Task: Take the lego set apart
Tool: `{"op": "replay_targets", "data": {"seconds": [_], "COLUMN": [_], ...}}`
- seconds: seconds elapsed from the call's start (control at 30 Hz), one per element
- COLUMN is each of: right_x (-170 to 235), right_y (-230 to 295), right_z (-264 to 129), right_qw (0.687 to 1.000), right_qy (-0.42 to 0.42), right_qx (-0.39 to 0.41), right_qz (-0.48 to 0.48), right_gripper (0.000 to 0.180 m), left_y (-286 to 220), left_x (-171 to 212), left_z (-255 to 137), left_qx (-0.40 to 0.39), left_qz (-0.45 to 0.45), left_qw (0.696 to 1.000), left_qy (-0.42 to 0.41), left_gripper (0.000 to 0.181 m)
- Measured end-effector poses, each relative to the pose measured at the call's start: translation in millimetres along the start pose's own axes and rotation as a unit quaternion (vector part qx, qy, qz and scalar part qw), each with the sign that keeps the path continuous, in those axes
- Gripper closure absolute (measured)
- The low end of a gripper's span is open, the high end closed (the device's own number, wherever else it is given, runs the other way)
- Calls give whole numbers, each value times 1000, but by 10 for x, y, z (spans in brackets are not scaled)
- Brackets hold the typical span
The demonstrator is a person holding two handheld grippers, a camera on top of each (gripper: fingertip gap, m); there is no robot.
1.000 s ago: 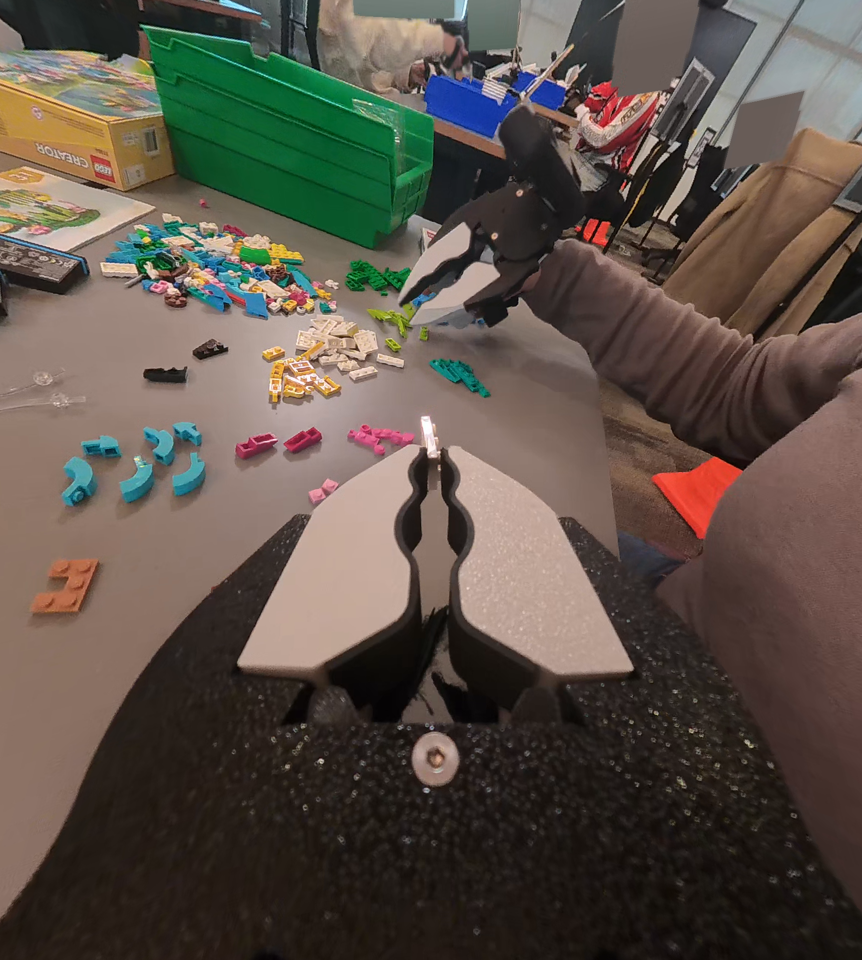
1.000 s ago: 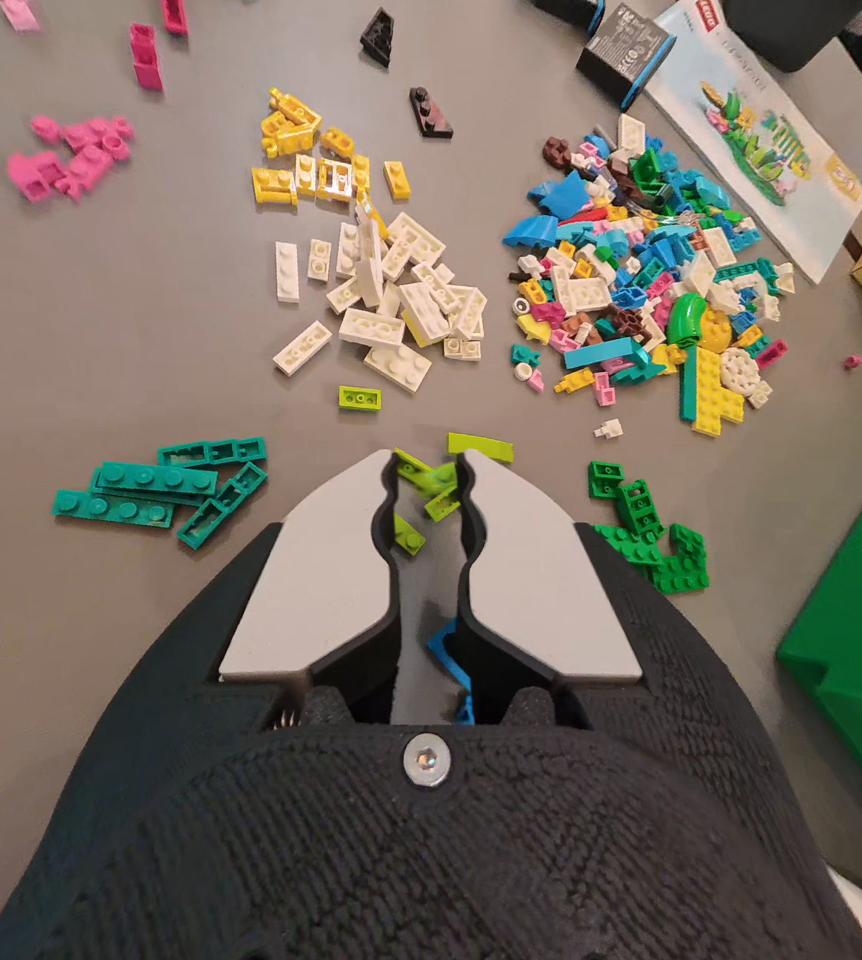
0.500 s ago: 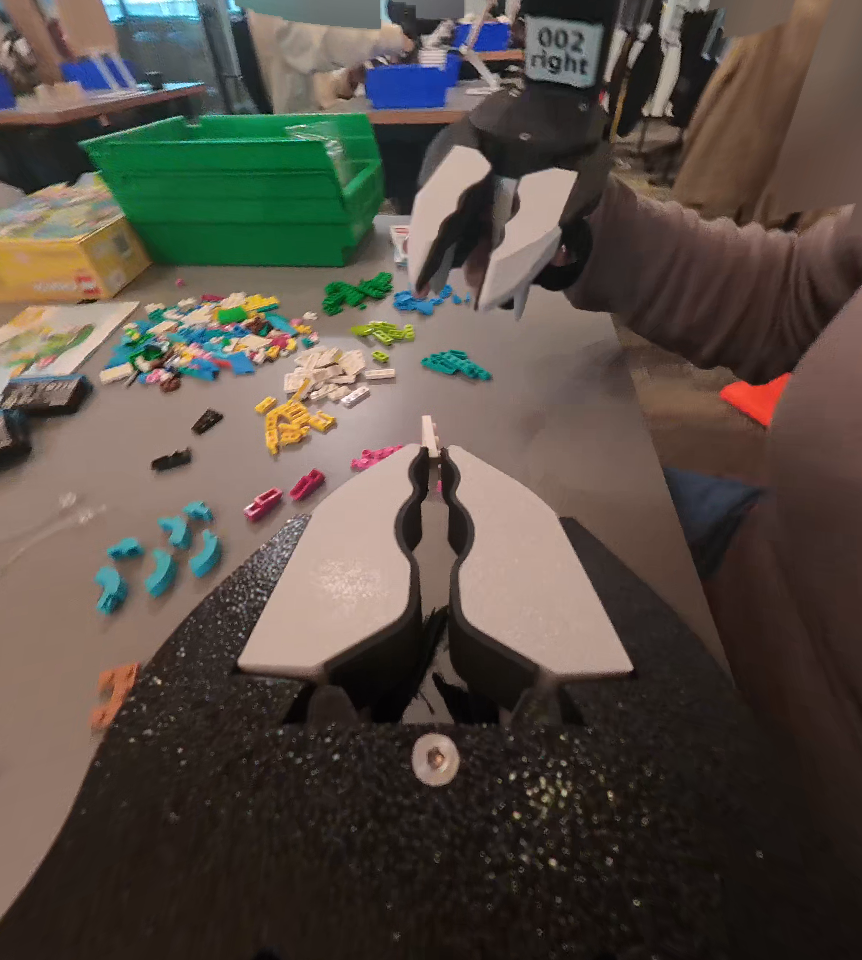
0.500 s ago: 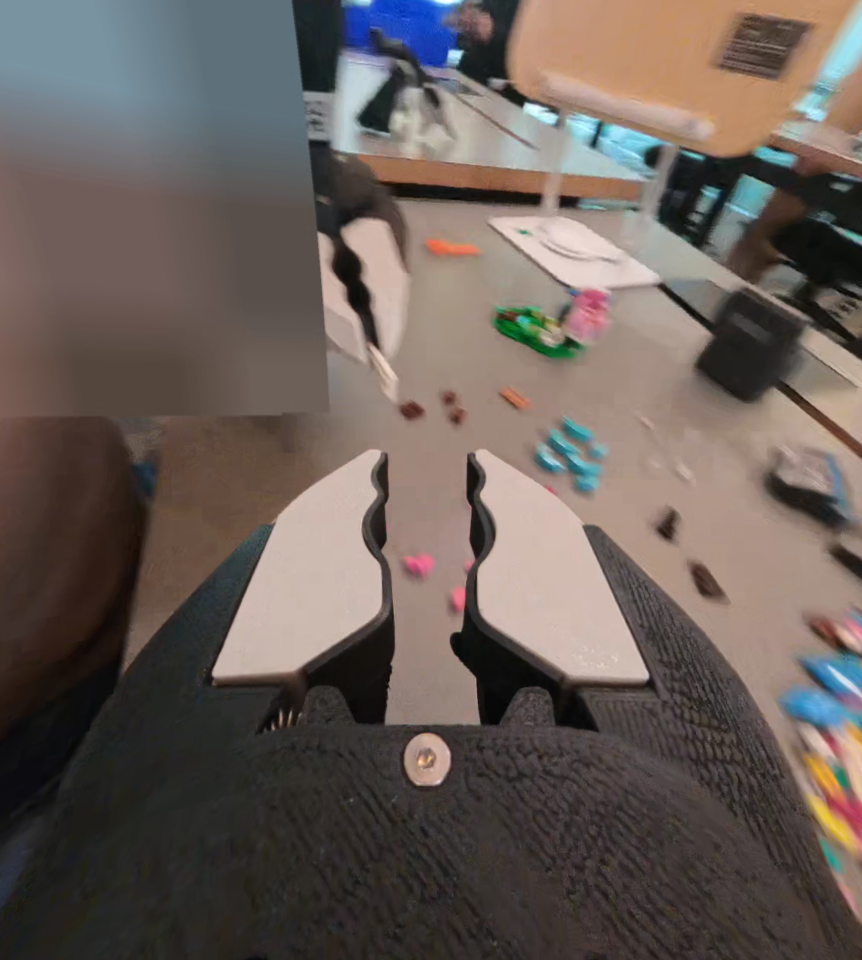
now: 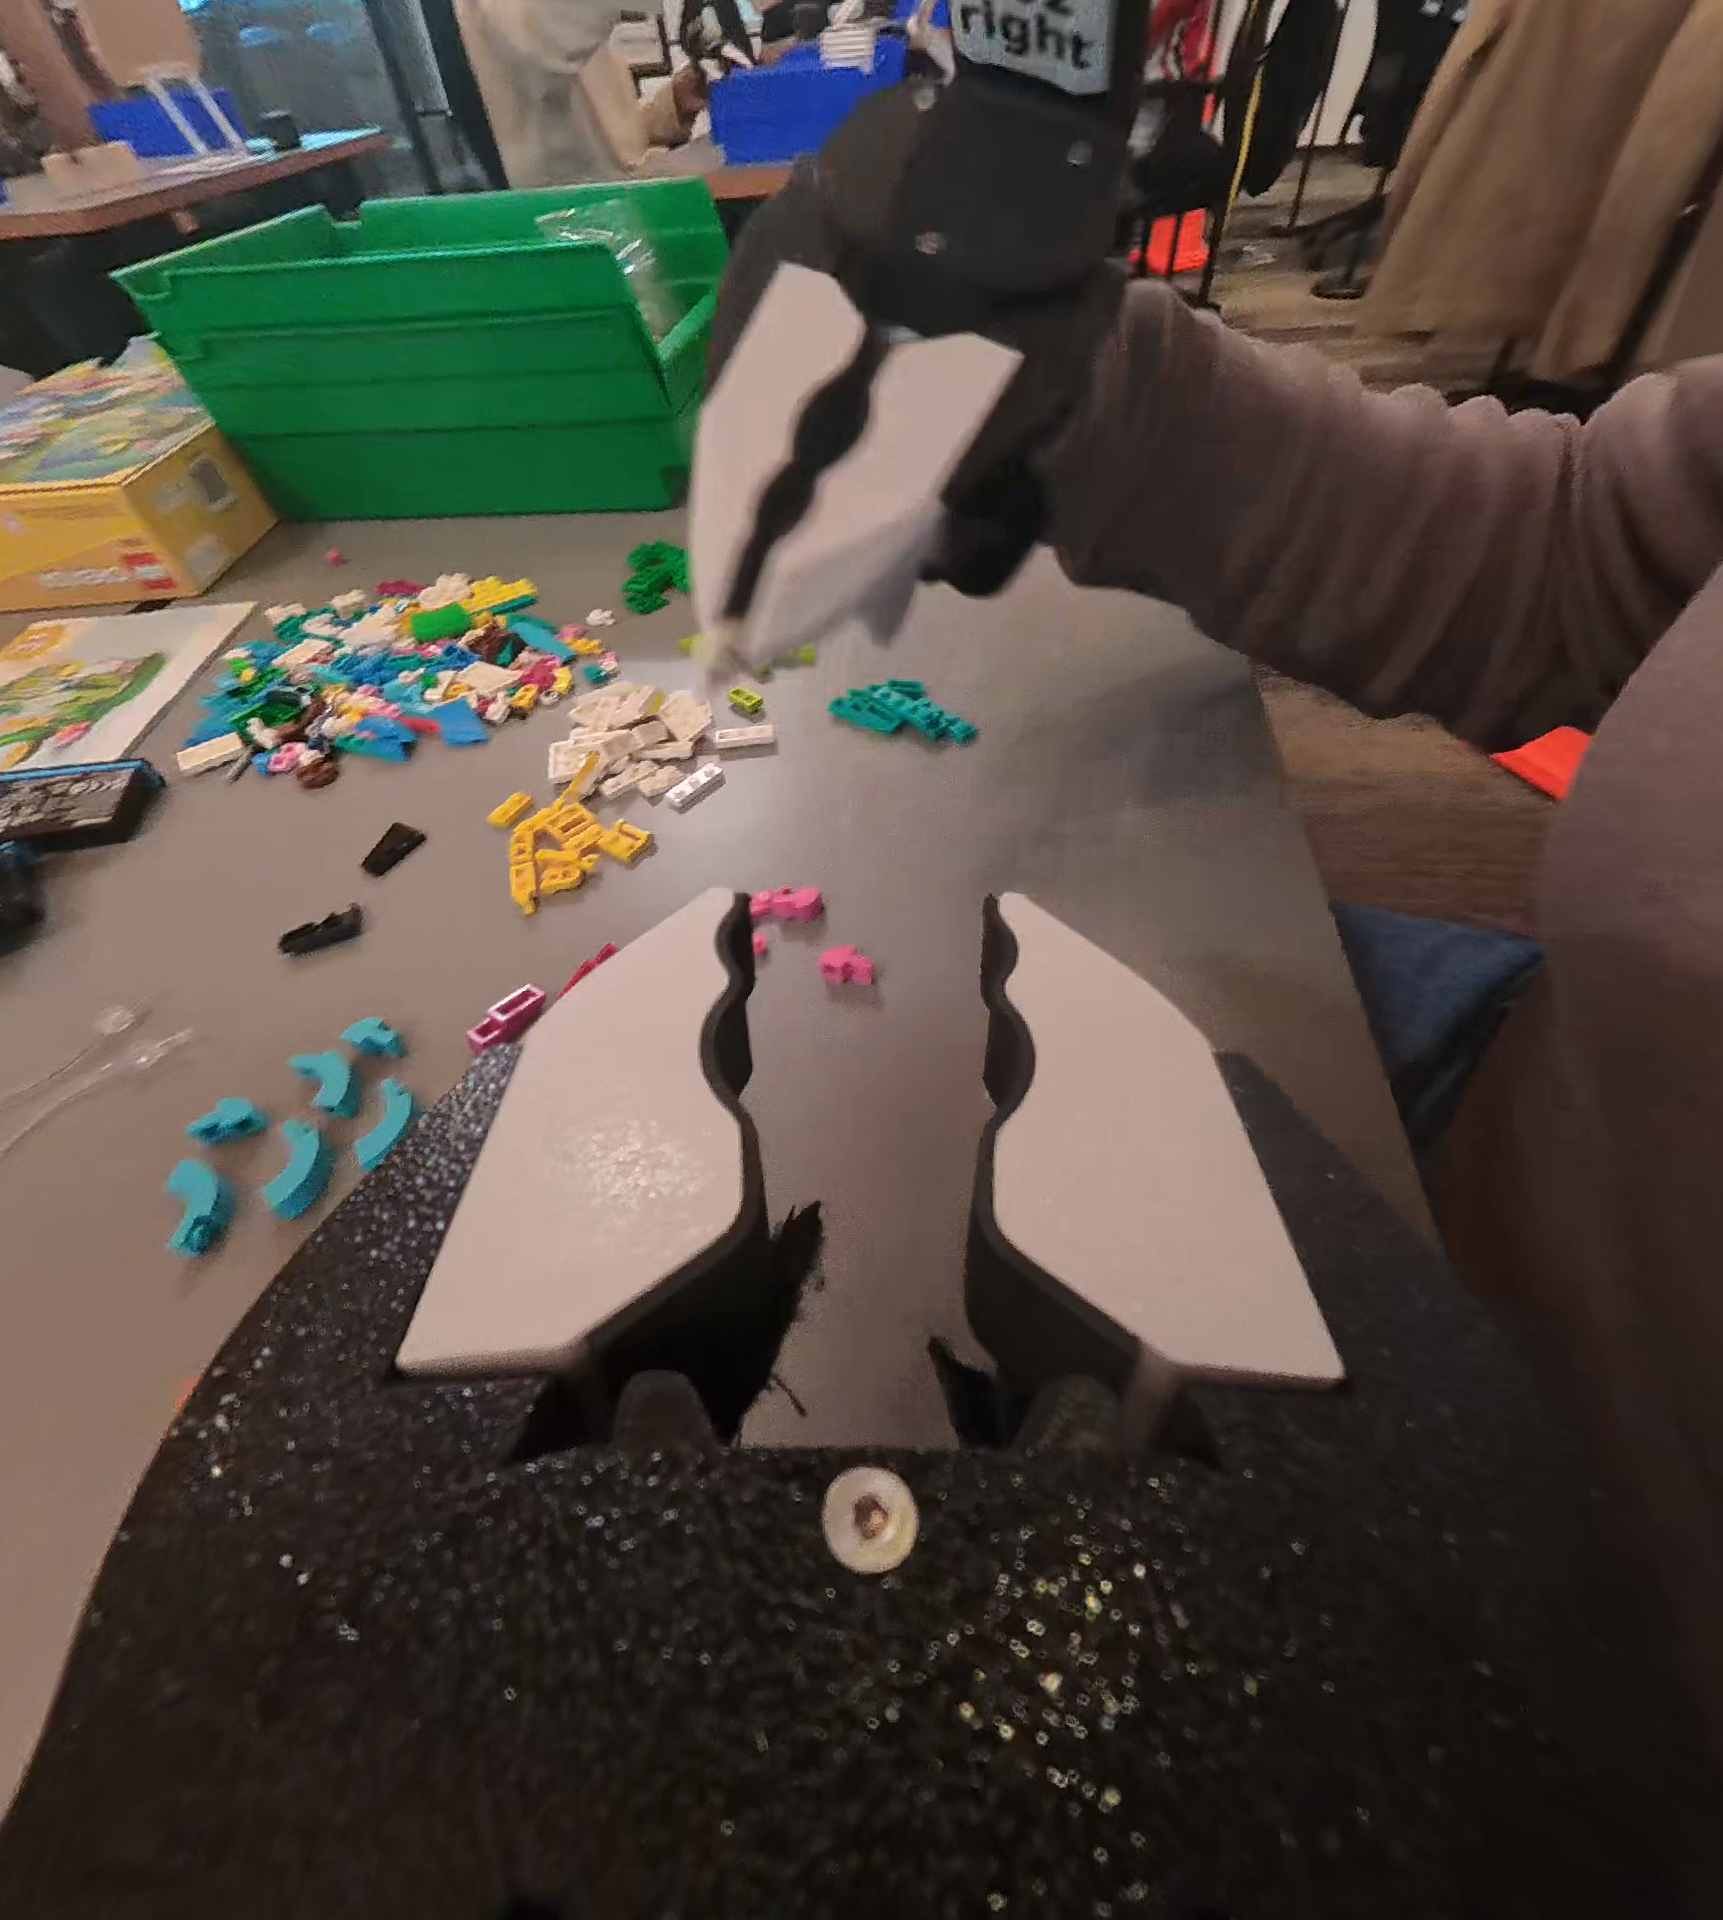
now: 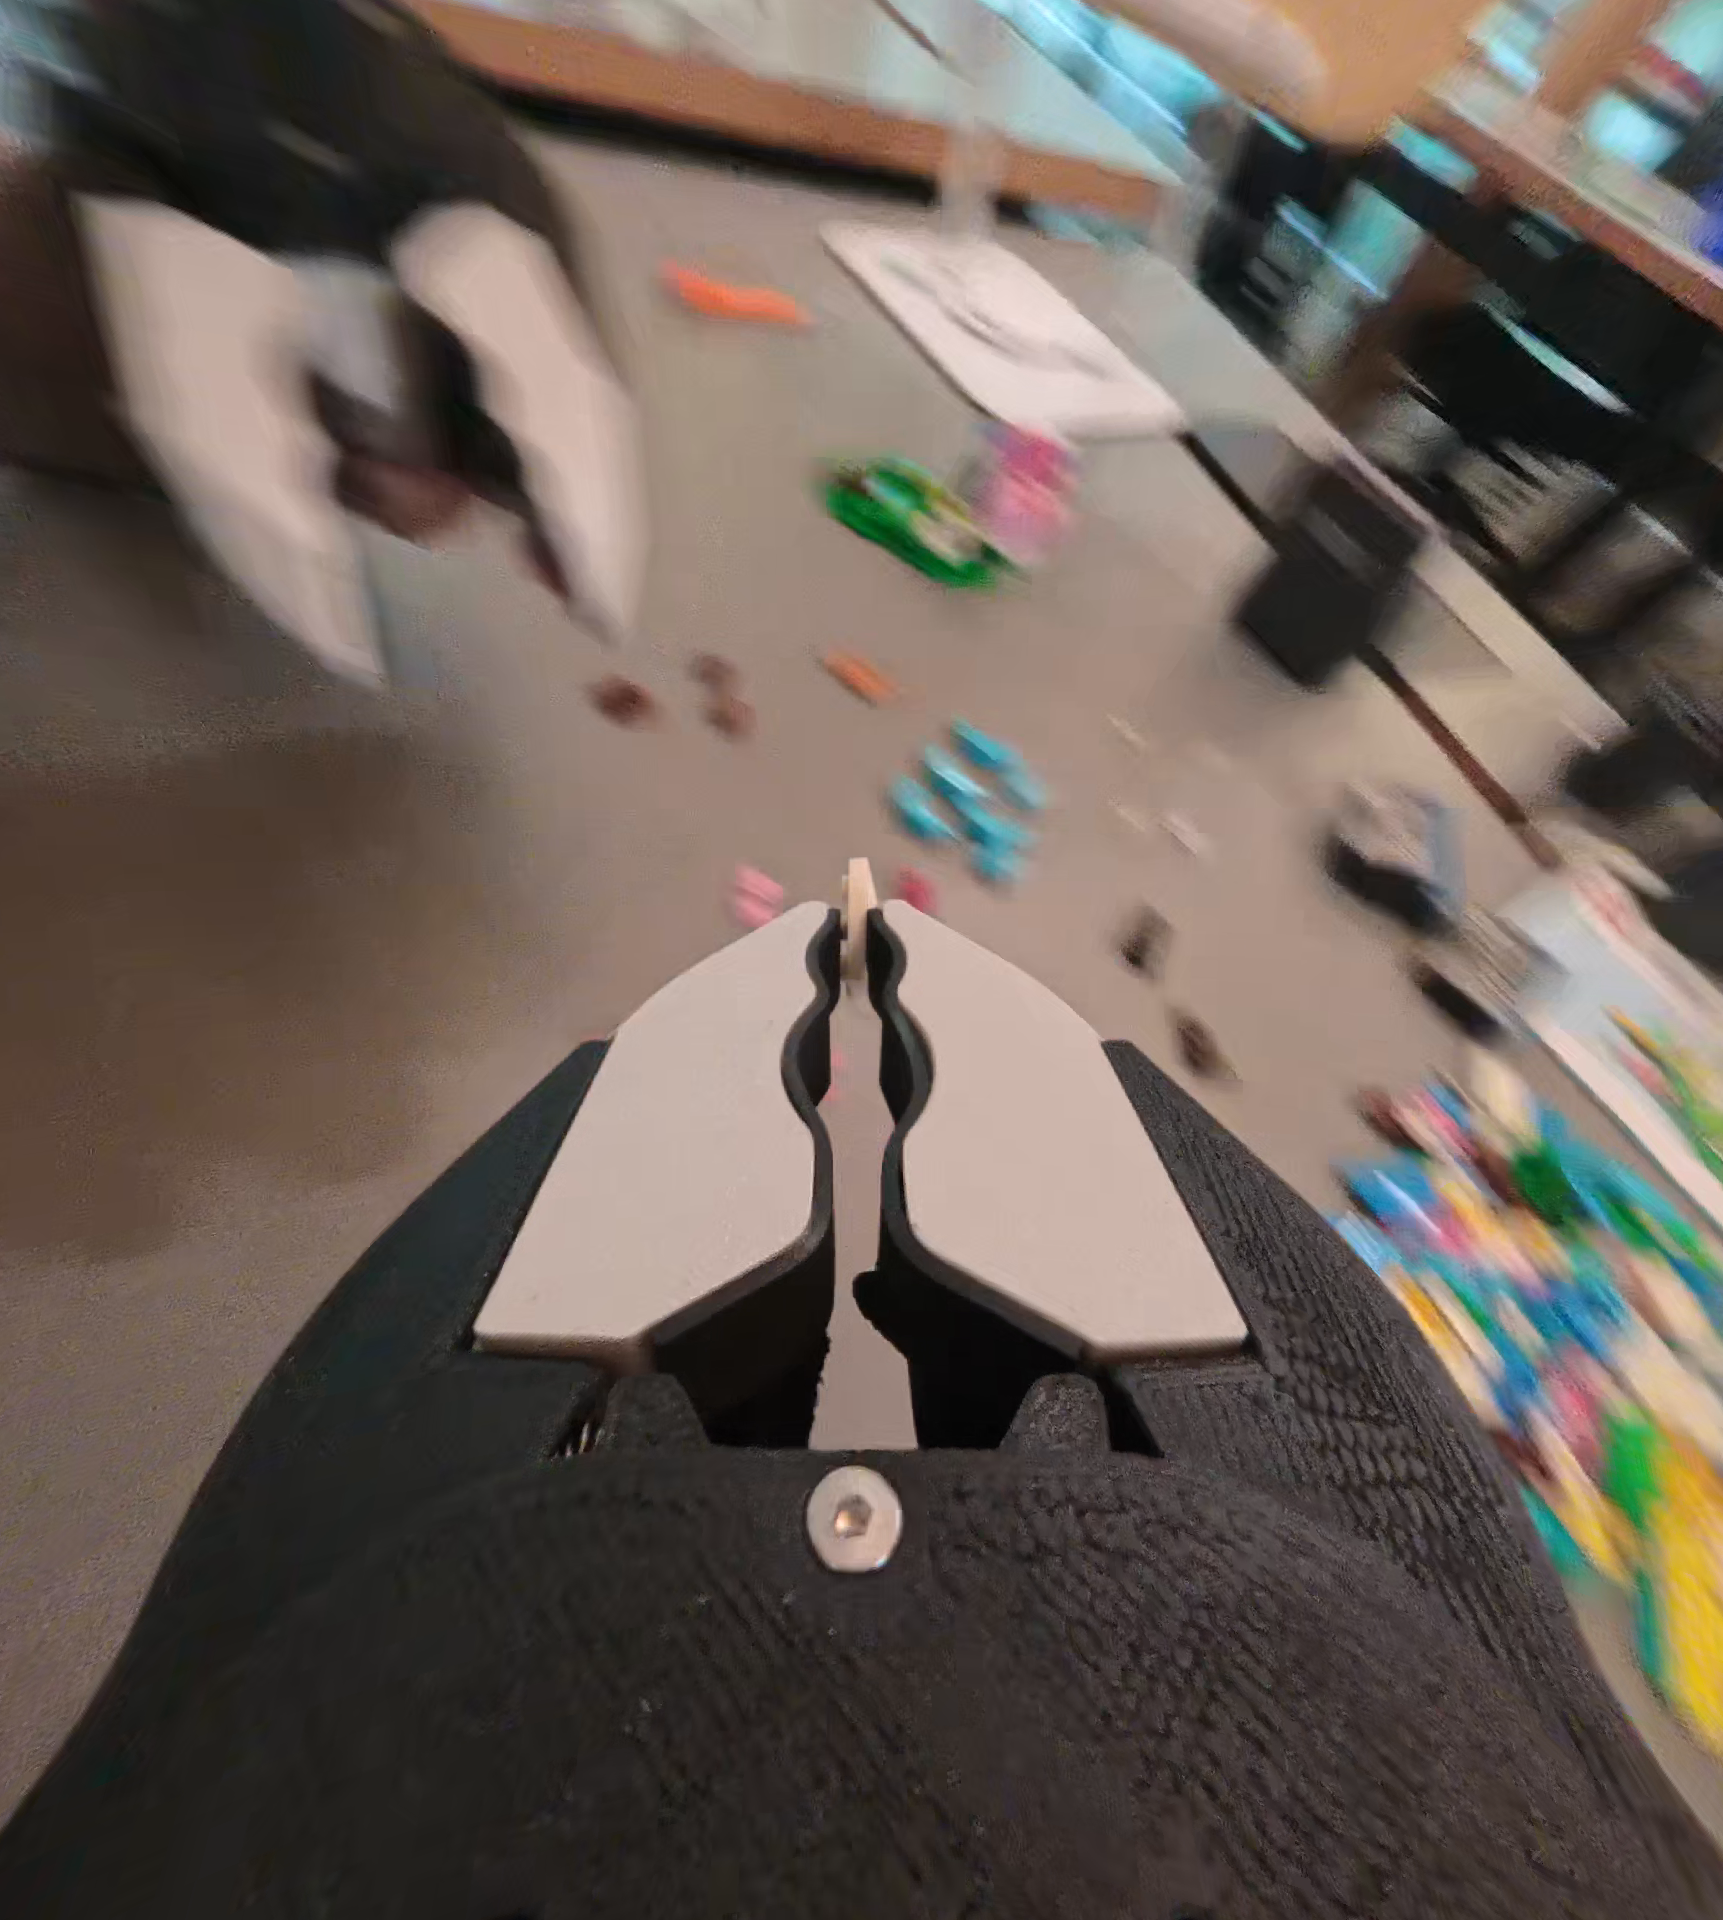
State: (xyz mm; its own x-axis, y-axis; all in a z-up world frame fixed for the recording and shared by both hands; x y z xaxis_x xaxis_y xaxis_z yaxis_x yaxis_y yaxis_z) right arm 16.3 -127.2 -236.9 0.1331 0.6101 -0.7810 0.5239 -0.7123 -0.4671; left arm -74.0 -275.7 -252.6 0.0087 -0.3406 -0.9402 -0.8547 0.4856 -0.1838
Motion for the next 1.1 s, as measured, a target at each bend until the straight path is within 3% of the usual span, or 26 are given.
{"op": "replay_targets", "data": {"seconds": [0.07, 0.13, 0.3, 0.4, 0.57, 0.77, 1.0, 1.1], "right_x": [414, 741, 997, 1022, 826, 975, 995, 773], "right_y": [-282, -397, -405, -404, -488, -563, -593, -576], "right_z": [-126, -170, -117, -110, -37, 281, 365, 355], "right_qw": [992, 978, 969, 967, 973, 935, 920, 938], "right_qy": [103, 183, 232, 247, 231, 340, 369, 322], "right_qx": [74, 94, 78, 67, 23, -92, -123, -106], "right_qz": [22, 23, 20, 14, -2, -32, -53, -77], "right_gripper": [177, 177, 176, 162, 160, 166, 180, 180], "left_y": [29, 76, 154, 173, 185, 163, 183, 198], "left_x": [2, 3, 10, 34, 76, 106, 105, 62], "left_z": [-18, -28, -68, -74, -53, -34, -79, -112], "left_qx": [-7, -20, -28, -25, -23, -21, -21, -37], "left_qz": [-7, -17, -52, -65, -73, -69, -77, -66], "left_qw": [1000, 1000, 998, 998, 997, 997, 997, 997], "left_qy": [-9, -13, -15, -8, 6, 18, 12, -8], "left_gripper": [143, 145, 145, 144, 145, 146, 147, 151]}}
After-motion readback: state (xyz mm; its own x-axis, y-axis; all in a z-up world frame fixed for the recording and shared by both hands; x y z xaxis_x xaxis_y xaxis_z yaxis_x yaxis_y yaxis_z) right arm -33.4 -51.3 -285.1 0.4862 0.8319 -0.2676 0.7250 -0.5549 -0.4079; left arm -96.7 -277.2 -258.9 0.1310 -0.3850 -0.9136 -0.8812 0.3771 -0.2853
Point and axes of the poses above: each gripper's, where its closed fingertips meet, z out along the fingers, x out of its underside, y = z × x across the jaws, the point moved 6 cm from there along -z, back along the fingers, and after that the axes turned 15 degrees about -z, right-handed, at the moved point
